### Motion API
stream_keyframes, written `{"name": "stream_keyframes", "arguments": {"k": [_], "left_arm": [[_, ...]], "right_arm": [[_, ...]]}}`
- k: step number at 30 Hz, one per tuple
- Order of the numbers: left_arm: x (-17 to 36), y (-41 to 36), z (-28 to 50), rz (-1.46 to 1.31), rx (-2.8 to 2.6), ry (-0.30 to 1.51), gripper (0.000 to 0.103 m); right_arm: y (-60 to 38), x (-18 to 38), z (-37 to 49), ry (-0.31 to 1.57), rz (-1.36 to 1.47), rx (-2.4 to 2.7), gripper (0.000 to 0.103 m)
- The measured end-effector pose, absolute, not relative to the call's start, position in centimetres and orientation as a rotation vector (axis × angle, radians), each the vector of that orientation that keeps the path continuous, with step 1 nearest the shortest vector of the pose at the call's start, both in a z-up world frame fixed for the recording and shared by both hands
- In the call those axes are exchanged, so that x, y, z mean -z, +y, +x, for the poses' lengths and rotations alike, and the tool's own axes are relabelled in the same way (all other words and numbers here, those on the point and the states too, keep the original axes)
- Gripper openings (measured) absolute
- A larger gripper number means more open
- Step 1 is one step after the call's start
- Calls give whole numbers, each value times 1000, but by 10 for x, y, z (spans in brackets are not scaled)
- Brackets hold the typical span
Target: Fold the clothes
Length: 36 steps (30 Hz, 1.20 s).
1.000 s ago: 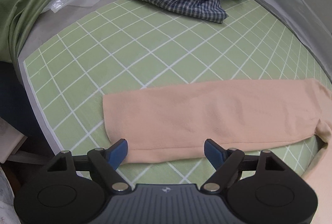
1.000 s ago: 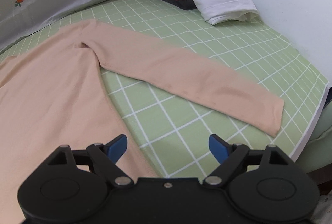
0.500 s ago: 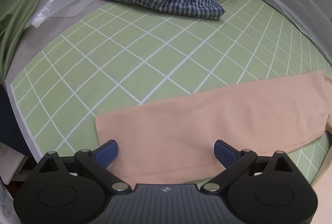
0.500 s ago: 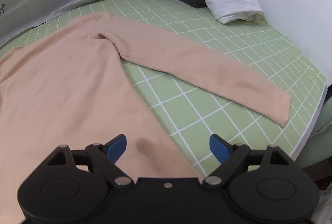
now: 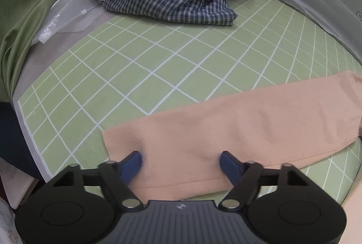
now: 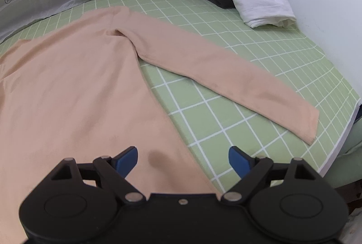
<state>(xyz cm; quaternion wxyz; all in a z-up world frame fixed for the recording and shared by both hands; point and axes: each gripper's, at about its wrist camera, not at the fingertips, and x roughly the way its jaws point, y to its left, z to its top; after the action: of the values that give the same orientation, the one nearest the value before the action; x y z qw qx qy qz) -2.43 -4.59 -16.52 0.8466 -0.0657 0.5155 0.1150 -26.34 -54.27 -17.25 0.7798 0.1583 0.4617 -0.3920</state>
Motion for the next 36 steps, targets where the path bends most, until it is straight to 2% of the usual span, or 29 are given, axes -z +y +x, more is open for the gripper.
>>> {"name": "stream_keyframes", "arguments": {"k": [1,2,3,4,5,11,23,26,28,29,30,34,36], "left_arm": [[164,-47,-24,-141,-245,1083,55],[163,-49,-25,-144,-246,1082,45],[162,-50,-25,-147,-247,1082,26],[159,-51,-25,-159,-234,1082,13],[156,-50,-26,-207,-192,1076,10],[129,-86,-27,-287,-41,1012,9],[78,-260,-34,-233,461,977,10],[71,-304,-49,-198,619,969,17],[71,-323,-58,-184,668,980,40],[72,-328,-61,-168,667,982,59],[72,-328,-63,-142,645,974,66],[78,-302,-60,-81,451,994,66],[83,-279,-55,-83,348,1019,72]], "right_arm": [[-543,173,-263,1001,339,844,88],[-543,173,-263,1004,336,841,88],[-544,172,-263,1004,334,839,88],[-546,172,-264,1004,331,837,88],[-547,171,-265,1002,329,837,88],[-563,169,-273,990,339,841,88],[-633,162,-308,913,436,924,88],[-652,161,-316,895,466,958,88],[-662,163,-320,891,484,973,88],[-668,163,-321,888,493,980,88],[-669,164,-320,889,495,974,88],[-669,168,-307,895,493,933,88],[-663,169,-296,901,487,903,88]]}}
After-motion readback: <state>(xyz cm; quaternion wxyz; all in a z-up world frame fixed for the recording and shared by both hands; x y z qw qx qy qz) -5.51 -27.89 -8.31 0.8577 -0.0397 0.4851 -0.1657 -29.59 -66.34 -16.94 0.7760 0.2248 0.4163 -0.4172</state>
